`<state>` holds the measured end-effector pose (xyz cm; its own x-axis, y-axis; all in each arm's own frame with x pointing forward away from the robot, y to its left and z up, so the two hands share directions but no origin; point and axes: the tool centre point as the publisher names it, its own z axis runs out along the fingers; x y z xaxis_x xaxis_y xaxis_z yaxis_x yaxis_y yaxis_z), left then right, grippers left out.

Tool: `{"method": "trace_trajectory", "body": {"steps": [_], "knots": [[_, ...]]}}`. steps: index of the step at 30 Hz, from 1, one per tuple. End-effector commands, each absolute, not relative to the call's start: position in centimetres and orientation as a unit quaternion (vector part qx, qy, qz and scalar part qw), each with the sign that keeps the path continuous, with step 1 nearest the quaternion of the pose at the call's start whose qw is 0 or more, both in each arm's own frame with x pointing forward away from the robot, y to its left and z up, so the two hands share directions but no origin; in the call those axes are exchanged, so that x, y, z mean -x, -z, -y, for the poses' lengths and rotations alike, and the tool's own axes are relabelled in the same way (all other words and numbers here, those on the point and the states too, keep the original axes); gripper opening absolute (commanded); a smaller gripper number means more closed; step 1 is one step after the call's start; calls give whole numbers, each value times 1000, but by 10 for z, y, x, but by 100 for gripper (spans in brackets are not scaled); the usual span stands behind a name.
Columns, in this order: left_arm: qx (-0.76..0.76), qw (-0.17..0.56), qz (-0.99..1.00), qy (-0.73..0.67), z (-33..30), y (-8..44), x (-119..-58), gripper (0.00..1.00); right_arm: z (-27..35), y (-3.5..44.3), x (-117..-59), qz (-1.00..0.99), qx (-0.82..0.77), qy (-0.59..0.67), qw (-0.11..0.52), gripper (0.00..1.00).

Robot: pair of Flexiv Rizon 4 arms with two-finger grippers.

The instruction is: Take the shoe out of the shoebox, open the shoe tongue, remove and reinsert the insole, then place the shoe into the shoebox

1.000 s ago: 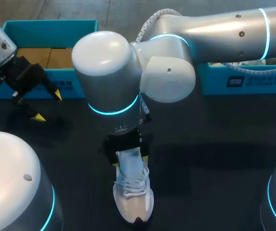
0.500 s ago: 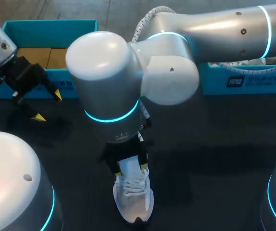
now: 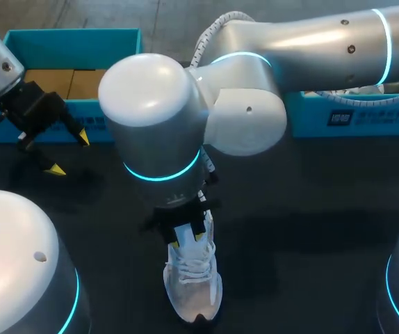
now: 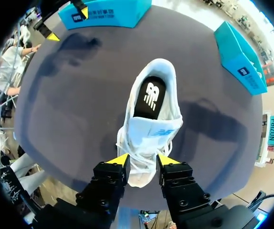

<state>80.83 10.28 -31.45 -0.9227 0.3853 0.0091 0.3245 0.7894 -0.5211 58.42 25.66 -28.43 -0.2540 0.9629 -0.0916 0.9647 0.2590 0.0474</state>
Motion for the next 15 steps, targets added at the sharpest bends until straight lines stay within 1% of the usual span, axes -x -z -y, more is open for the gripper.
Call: {"method": "trace_trajectory", "body": {"steps": [1, 6, 9, 12, 15], "knots": [[188, 58, 944, -263, -103, 314, -808, 100, -261, 276, -567, -678, -732, 0, 69, 34], [188, 58, 944, -263, -103, 314, -808, 100, -256, 273, -544, -663, -746, 5, 65, 37], [188, 58, 944, -263, -103, 314, -808, 100, -255, 272, -539, -659, -750, 3, 65, 36], [188, 58, 944, -263, -103, 314, -808, 100, -255, 271, -543, -658, -750, 1, 69, 35], [188, 58, 944, -263, -103, 314, -808, 100, -256, 275, -551, -659, -749, 1, 70, 29]]}}
